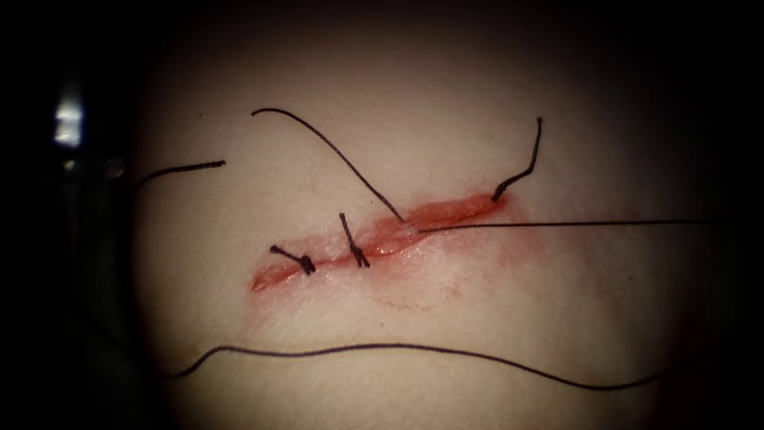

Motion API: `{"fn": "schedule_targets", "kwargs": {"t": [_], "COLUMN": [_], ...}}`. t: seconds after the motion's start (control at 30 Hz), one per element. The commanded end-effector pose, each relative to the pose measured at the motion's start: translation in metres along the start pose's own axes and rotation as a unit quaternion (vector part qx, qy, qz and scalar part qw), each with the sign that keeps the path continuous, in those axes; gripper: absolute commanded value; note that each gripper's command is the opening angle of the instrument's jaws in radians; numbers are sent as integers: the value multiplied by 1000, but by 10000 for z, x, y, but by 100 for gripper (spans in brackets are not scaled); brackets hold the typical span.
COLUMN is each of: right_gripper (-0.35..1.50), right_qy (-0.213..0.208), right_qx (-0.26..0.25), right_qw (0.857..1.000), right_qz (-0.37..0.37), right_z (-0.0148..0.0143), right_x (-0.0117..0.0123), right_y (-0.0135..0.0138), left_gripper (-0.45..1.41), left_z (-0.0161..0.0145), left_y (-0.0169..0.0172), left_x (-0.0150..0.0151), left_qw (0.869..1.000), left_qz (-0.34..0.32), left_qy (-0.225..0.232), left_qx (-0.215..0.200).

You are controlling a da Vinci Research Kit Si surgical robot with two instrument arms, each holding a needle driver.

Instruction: Wound Closure

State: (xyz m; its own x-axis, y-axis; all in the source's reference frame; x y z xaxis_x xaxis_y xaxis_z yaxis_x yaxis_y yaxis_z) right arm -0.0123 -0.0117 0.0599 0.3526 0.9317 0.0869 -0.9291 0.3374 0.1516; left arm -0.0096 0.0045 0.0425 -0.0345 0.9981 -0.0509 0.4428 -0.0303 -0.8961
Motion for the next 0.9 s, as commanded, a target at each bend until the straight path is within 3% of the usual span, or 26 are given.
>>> {"fn": "schedule_targets", "kwargs": {"t": [0.03, 0.2, 0.43, 0.9], "right_gripper": [-35, -35, -35, -35], "right_qy": [1, -1, -9, -14], "right_qx": [1, -3, -35, -61], "right_qw": [1000, 1000, 999, 998], "right_qz": [2, 12, 14, 31], "right_z": [5, 4, 2, -4], "right_x": [3, 0, -6, -16], "right_y": [-3, 3, 34, 58], "left_gripper": [-45, -45, -45, -45], "left_z": [2, 2, 2, 3], "left_y": [-8, -10, -10, -14], "left_x": [-2, -2, -2, -5], "left_qw": [1000, 1000, 1000, 1000], "left_qz": [1, 2, 2, 4], "left_qy": [-2, -3, -4, -13], "left_qx": [2, 4, 5, 21]}}
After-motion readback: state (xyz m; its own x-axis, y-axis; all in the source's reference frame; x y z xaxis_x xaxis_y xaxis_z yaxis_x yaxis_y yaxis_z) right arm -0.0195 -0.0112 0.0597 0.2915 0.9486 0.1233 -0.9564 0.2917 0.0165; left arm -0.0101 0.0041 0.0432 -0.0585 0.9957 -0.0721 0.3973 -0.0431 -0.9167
